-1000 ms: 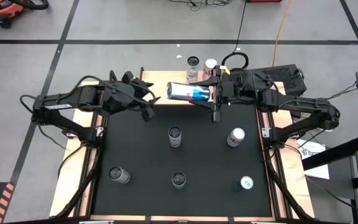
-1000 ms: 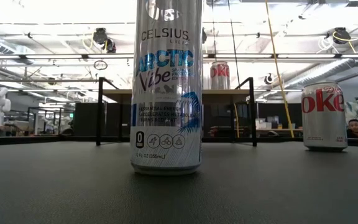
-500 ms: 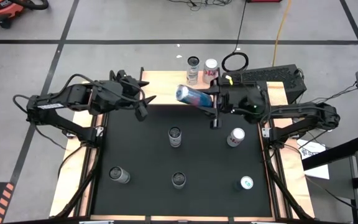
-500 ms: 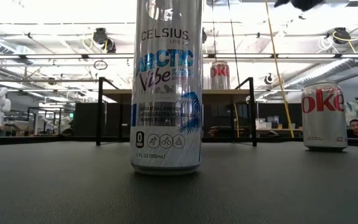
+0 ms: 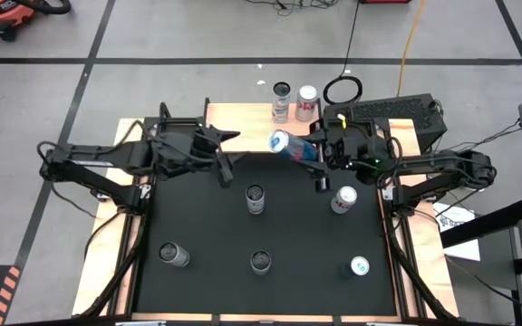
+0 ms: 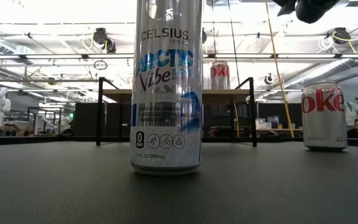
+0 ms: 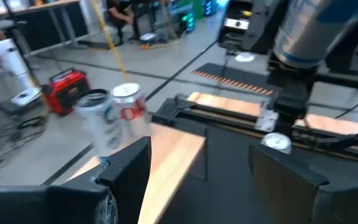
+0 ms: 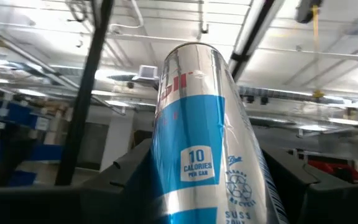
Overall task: Place canned beverage on shelf
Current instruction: Put the top left blue soda can on the shelf
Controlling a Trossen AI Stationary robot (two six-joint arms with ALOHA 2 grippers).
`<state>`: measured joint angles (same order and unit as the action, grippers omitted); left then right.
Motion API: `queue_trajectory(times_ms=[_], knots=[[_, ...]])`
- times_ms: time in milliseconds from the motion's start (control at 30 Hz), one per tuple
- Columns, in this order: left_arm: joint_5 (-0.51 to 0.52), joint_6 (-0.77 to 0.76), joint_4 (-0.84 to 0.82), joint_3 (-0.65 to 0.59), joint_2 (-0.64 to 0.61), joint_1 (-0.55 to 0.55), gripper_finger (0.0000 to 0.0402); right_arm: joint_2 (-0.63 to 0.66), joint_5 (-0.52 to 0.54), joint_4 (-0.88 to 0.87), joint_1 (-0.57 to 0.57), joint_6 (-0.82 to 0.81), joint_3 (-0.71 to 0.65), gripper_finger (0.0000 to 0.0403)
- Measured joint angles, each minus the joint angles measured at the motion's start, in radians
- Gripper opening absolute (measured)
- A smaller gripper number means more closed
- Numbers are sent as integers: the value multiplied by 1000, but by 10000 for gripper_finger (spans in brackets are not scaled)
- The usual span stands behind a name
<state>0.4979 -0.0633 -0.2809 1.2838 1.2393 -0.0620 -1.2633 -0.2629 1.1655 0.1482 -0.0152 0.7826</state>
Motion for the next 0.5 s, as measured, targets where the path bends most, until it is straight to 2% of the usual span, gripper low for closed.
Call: queue_trajectory(times_ms=[133,400,500], knots=[[-27,1,113,-83,0,1,267,0,-9,-3,-2,0,0,206],[-17,-110,132,-93,0,2,267,0,-5,-27,-1,12,0,206],[-16,-104,133,-93,0,1,267,0,-6,-27,-1,32,0,206]])
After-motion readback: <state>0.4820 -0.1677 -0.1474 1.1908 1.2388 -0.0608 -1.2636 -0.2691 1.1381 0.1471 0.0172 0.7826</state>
